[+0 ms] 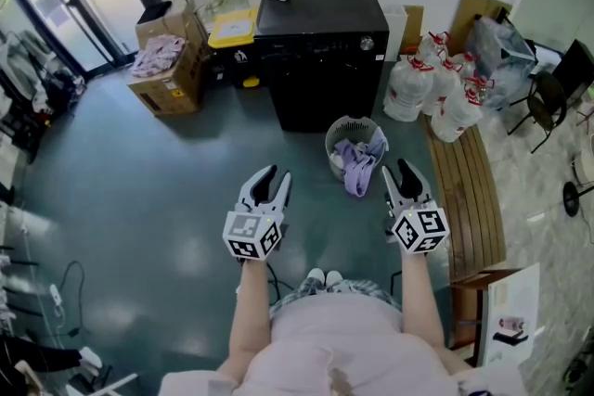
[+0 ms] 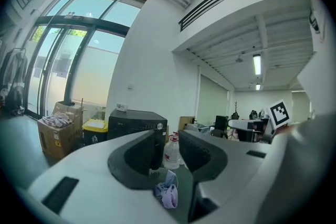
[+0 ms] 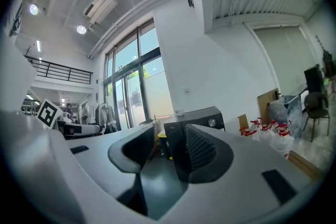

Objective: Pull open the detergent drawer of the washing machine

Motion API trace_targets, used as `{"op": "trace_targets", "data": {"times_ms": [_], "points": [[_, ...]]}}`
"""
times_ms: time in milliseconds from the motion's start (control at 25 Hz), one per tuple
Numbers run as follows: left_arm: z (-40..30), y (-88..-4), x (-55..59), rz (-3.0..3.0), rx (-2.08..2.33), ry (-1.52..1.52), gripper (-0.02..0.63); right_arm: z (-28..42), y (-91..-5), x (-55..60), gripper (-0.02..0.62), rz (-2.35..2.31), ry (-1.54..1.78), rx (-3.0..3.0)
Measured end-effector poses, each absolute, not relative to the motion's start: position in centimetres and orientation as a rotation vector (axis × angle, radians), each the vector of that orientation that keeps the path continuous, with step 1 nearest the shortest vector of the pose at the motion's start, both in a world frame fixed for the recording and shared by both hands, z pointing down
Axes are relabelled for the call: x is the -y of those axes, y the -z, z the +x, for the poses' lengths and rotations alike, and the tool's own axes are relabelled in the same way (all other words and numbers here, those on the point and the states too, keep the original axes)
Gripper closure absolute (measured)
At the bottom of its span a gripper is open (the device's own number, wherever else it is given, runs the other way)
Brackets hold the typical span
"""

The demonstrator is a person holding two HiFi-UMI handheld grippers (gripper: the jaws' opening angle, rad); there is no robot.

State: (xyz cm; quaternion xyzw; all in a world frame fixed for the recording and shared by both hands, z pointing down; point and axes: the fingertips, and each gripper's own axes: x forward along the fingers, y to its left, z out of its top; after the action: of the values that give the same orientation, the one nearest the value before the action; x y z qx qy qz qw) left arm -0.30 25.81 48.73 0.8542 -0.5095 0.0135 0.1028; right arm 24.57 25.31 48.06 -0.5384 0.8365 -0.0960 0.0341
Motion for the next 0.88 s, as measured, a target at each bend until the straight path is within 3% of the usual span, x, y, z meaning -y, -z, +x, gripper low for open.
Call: {"op": "trace_targets", "data": {"times_ms": [120, 240, 880], "points": [[-0.7, -48.7, -25.8, 2.517, 1.483, -0.017, 0.379, 24.0, -47.9, -25.1, 0.320, -1.649, 0.308, -2.560], [-1.6, -48.9, -25.4, 2.513, 1.479, -0.014, 0.314, 23.0, -48.1, -24.6, 0.265, -1.642, 0.335, -2.556], [-3.6, -50.2, -24.3, 2.552, 1.456, -0.035, 0.284, 21.0, -49.1, -24.6, 0.239, -1.707, 0.330, -2.504]]}}
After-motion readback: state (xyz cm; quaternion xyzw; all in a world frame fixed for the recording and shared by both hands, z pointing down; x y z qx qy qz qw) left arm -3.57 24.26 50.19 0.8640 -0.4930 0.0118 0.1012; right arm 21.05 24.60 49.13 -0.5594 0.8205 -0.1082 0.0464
